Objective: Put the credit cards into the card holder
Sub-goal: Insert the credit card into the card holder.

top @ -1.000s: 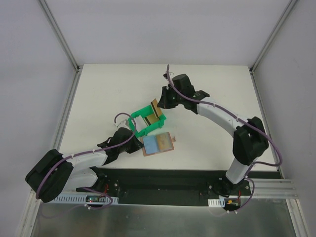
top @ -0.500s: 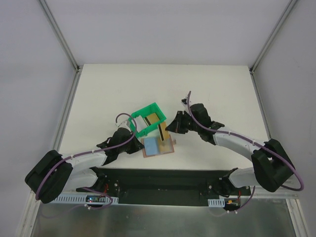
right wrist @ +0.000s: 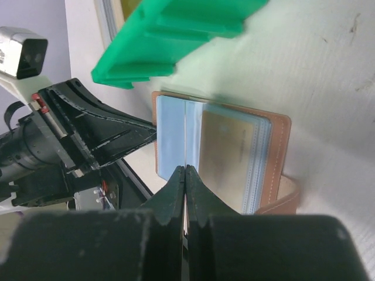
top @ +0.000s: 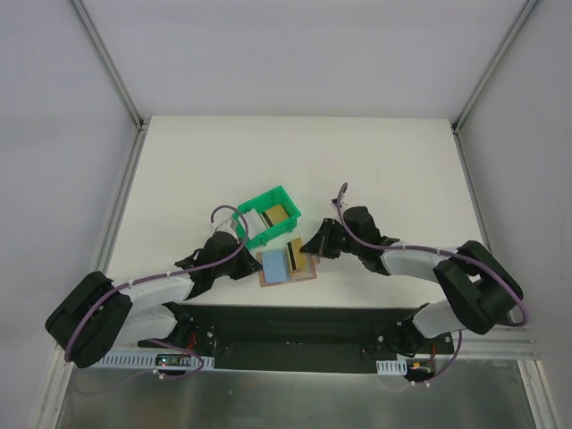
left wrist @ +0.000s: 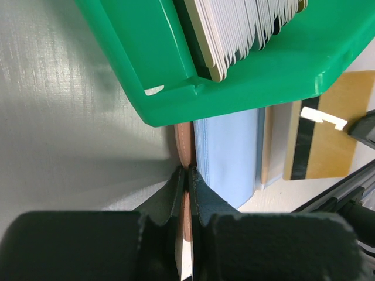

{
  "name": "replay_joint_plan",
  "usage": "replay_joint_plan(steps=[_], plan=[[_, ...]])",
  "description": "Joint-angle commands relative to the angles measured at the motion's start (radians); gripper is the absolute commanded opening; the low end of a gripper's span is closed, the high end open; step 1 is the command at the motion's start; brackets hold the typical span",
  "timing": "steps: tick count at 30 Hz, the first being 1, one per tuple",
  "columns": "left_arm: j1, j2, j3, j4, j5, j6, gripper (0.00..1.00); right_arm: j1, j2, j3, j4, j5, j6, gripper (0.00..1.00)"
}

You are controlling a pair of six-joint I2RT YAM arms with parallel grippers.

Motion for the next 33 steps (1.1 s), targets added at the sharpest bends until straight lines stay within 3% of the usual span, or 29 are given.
replay_joint_plan(steps=[1,21,33], plan=[[0.007,0.009,-0.025,-0.037,0.009,0.018,0.0,0.012,0.046,-0.023,0.142,-0.021,0.047,0.0],[0.006,0.016,-0.035,-0.028,-0.001,0.006,0.0,0.055,0.235,-0.072,0.248,-0.017,0.073,0.0],[0.006,0.015,-0.044,-0.02,0.001,-0.007,0.0,0.111,0.26,-0.055,0.256,0.059,0.107,0.0]])
